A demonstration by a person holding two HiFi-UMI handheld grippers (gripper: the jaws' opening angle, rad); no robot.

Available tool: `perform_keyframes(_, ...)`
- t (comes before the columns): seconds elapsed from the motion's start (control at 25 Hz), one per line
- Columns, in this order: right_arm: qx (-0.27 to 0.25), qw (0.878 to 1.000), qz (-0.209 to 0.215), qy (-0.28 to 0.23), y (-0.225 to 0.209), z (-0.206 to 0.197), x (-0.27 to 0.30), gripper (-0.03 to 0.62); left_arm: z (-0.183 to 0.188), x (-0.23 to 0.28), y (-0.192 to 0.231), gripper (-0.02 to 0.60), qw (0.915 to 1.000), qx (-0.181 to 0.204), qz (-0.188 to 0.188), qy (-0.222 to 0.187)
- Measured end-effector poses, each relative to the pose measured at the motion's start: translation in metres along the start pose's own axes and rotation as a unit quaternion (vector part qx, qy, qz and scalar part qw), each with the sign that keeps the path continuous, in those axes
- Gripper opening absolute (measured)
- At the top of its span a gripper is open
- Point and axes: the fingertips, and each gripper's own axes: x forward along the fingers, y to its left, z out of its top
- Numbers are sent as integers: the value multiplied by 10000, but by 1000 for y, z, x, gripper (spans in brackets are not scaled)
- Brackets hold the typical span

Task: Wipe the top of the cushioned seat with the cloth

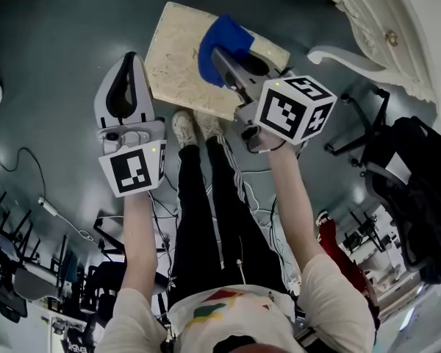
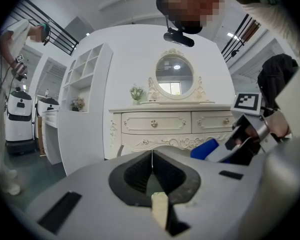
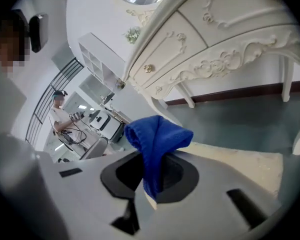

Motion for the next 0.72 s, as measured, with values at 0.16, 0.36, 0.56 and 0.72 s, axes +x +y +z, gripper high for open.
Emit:
perform_keyframes(0.16,329,9987,364,98,27,-15,49,35,1,-5,14,5,9998,-40,170,-77)
perform_keyframes(0.36,644,9958,472,437,30,-52,108,35,-7,-14,30,5,9993,-123,362,-50)
perform_keyframes(0.56,886,9924,404,753,24,-83,143,35,-13,-18,39,5,9986,-125,506,0)
perform_keyframes(0.72,980,9916,179,823,9,-90,159,35,-15,-21,42,5,9986,-83,530,12)
